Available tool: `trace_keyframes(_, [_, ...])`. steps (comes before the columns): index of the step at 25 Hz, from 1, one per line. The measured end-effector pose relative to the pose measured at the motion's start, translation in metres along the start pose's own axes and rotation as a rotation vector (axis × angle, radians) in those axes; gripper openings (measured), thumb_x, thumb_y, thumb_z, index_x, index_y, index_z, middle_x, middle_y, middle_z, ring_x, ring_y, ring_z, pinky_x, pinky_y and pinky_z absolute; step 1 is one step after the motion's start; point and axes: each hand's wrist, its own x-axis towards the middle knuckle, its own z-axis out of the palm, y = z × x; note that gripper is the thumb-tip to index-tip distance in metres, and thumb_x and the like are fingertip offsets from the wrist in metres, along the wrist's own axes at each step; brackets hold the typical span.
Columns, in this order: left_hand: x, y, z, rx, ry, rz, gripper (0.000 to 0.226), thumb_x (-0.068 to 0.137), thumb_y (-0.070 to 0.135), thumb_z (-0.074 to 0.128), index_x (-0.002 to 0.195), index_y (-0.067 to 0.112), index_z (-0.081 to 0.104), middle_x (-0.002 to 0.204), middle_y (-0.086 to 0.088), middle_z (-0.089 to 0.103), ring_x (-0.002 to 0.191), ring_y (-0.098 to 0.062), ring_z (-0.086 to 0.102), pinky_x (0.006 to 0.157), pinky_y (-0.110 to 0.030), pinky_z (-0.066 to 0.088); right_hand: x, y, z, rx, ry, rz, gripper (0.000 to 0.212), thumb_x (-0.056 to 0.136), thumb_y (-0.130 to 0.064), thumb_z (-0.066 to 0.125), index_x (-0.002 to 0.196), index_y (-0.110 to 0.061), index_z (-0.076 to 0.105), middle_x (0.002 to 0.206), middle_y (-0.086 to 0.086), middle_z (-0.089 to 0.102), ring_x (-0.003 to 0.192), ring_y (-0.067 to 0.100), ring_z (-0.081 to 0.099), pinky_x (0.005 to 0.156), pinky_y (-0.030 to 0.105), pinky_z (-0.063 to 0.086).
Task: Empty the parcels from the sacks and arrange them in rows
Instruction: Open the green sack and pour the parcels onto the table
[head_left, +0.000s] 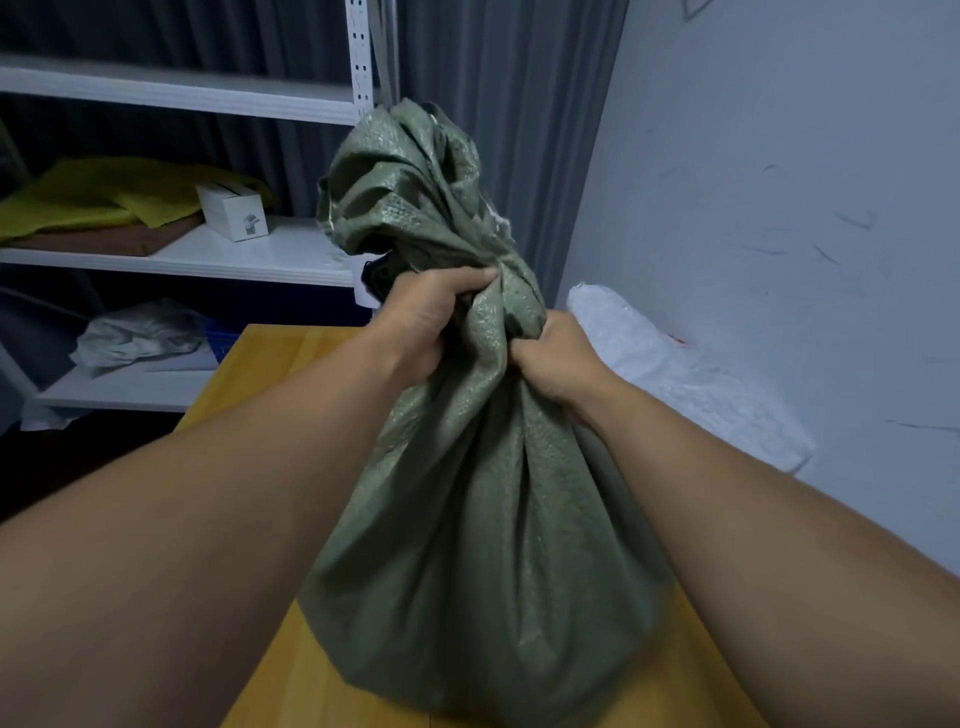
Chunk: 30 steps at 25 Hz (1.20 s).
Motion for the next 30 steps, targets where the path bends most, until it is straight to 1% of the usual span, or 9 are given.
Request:
trace_keyframes(4, [-0.008, -0.002, -0.031, 0.234, -0.070, 0.093, 0.073, 0.065, 0.056, 0.085, 0.123, 0.017, 0.064, 0.110, 0.001, 0.075, 0.104, -0.015, 0.071, 0.098, -0.037, 0.052, 0.011, -0.033, -0.009, 0.097, 0.097, -0.054, 0.021, 0.075, 0.001, 0.072, 0.093, -0.009, 0.077, 0.089, 0.002, 0.078, 0.085, 0.019, 0.074, 0.074, 0.034, 0.060])
trace_keyframes(8, [-0.017, 0.004, -0.036, 0.419, 0.014, 0.266, 0.051, 0.076, 0.049, 0.076, 0.116, 0.020, 0.066, 0.099, 0.012, 0.074, 0.083, 0.008, 0.069, 0.067, -0.006, 0.050, 0.033, -0.082, -0.017, 0.148, 0.200, -0.126, 0.017, 0.072, 0.000, 0.067, 0.086, -0.006, 0.074, 0.076, 0.000, 0.071, 0.070, 0.014, 0.067, 0.062, 0.026, 0.054])
trace_keyframes(13, [-0.023, -0.018, -0.048, 0.279, -0.184, 0.099, 0.061, 0.076, 0.045, 0.077, 0.124, 0.010, 0.063, 0.111, 0.000, 0.075, 0.106, -0.015, 0.070, 0.086, -0.022, 0.056, 0.029, -0.072, -0.003, 0.159, 0.171, -0.120, 0.016, 0.072, 0.000, 0.066, 0.084, -0.008, 0.073, 0.075, -0.003, 0.072, 0.068, 0.010, 0.067, 0.063, 0.025, 0.055])
trace_keyframes(19, [-0.030, -0.030, -0.015, 0.394, -0.218, -0.018, 0.032, 0.077, 0.033, 0.083, 0.105, 0.024, 0.072, 0.104, 0.014, 0.075, 0.095, 0.001, 0.070, 0.091, -0.019, 0.052, 0.020, -0.070, 0.021, 0.186, -0.042, 0.000, 0.016, 0.077, 0.001, 0.067, 0.091, -0.003, 0.072, 0.082, 0.007, 0.075, 0.076, 0.021, 0.072, 0.071, 0.030, 0.057])
trace_keyframes(21, [-0.026, -0.041, -0.010, 0.287, -0.136, 0.002, 0.028, 0.083, 0.027, 0.079, 0.109, 0.022, 0.071, 0.107, 0.012, 0.074, 0.095, 0.000, 0.069, 0.095, -0.022, 0.050, 0.016, -0.068, 0.019, 0.242, -0.214, 0.051, 0.029, 0.078, -0.006, 0.075, 0.106, -0.002, 0.072, 0.097, 0.011, 0.077, 0.092, 0.025, 0.074, 0.087, 0.036, 0.058])
trace_keyframes(23, [-0.022, -0.049, -0.007, 0.175, 0.095, -0.009, 0.036, 0.078, 0.026, 0.083, 0.111, 0.018, 0.073, 0.110, 0.005, 0.074, 0.098, -0.009, 0.069, 0.099, -0.031, 0.050, 0.014, -0.064, 0.009, 0.280, -0.301, 0.068, 0.040, 0.078, -0.009, 0.079, 0.116, -0.002, 0.068, 0.105, 0.014, 0.076, 0.103, 0.028, 0.072, 0.095, 0.041, 0.056])
trace_keyframes(25, [-0.019, -0.047, -0.005, 0.088, 0.207, -0.077, 0.028, 0.078, 0.025, 0.081, 0.102, 0.014, 0.074, 0.103, -0.001, 0.076, 0.091, -0.015, 0.071, 0.091, -0.033, 0.055, 0.014, -0.052, -0.009, 0.049, -0.278, 0.015, 0.050, 0.076, -0.011, 0.083, 0.121, -0.004, 0.062, 0.115, 0.012, 0.072, 0.114, 0.028, 0.066, 0.097, 0.038, 0.055])
trace_keyframes(28, [-0.022, -0.025, -0.004, 0.007, 0.243, -0.206, 0.013, 0.087, 0.028, 0.070, 0.086, 0.015, 0.068, 0.085, -0.004, 0.075, 0.077, -0.018, 0.069, 0.069, -0.029, 0.054, 0.013, -0.012, -0.029, -0.505, -0.407, 0.072, 0.105, 0.060, -0.042, 0.093, 0.147, -0.019, 0.039, 0.143, -0.001, 0.053, 0.129, 0.022, 0.052, 0.108, 0.039, 0.044])
trace_keyframes(30, [-0.021, -0.012, -0.003, 0.004, 0.312, -0.164, 0.014, 0.091, 0.027, 0.064, 0.085, 0.014, 0.063, 0.085, -0.005, 0.070, 0.078, -0.019, 0.065, 0.065, -0.028, 0.050, 0.007, 0.017, -0.029, -0.506, -0.512, 0.136, 0.119, 0.049, -0.056, 0.095, 0.147, -0.030, 0.035, 0.140, -0.007, 0.054, 0.125, 0.018, 0.055, 0.110, 0.043, 0.044])
